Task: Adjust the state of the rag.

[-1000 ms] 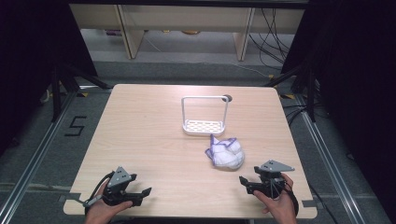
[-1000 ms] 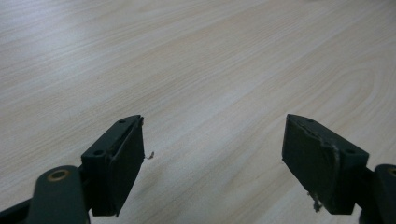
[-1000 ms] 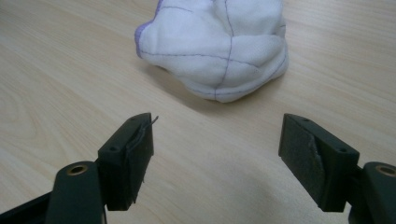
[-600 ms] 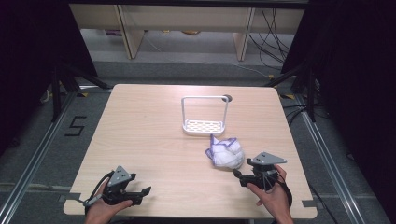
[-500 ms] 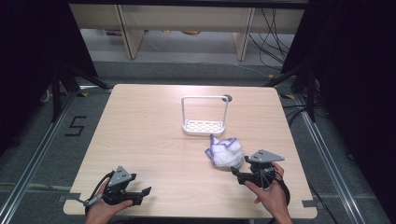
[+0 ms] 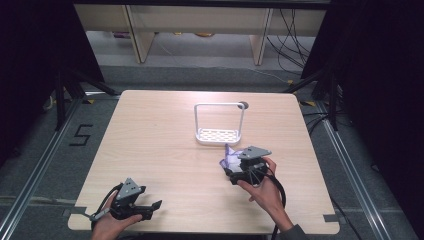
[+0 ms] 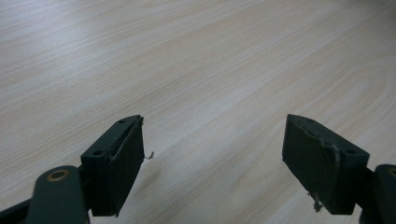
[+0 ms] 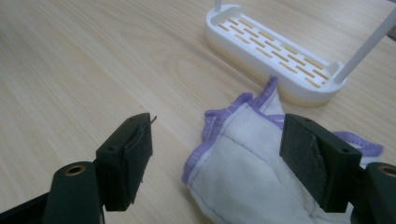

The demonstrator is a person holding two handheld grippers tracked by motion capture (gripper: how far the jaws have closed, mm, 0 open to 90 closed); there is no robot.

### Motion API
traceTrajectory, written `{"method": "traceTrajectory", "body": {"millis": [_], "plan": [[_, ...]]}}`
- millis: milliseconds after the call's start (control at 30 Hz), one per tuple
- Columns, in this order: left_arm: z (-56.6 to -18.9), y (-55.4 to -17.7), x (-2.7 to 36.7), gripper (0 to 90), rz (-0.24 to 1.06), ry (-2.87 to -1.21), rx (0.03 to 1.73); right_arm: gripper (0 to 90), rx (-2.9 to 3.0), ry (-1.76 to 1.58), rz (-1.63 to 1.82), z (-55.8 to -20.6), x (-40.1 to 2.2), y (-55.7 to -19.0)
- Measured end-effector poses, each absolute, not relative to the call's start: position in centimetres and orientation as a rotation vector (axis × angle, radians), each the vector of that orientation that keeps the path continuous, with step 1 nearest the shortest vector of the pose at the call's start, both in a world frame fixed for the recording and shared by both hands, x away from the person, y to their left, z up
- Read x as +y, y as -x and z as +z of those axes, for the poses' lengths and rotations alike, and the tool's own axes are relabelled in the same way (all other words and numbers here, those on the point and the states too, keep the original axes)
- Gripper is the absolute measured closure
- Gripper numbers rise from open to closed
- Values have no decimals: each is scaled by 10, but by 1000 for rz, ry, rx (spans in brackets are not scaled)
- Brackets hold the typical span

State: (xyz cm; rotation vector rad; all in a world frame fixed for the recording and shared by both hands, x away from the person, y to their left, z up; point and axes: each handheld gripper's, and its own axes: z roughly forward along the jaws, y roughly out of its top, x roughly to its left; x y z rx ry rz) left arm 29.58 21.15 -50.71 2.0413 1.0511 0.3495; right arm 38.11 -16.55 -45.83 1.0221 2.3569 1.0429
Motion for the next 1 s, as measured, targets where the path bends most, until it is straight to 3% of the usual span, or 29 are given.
{"method": "traceTrajectory", "body": {"millis": [200,433,467,500,600,733,1000], "plan": [[-508,-296,211,203,357,-2027,1059,268,2415,-1044,957,-472,-147,-399],[-509,-296,211,203,346,-2038,1047,337,2438,-1020,798,-487,-140,-412],[-508,-296,212,204,348,-2054,1044,445,2441,-970,732,-493,-138,-414],[-508,-296,212,203,348,-2054,1044,445,2441,-970,732,-493,-138,-414],[-508,-295,210,204,353,-2040,1049,666,2438,-934,721,-492,-141,-415],[-508,-295,210,204,359,-2034,1043,759,2419,-901,808,-478,-150,-410],[-508,-296,211,205,357,-2038,1052,782,2391,-867,987,-445,-156,-402]]}}
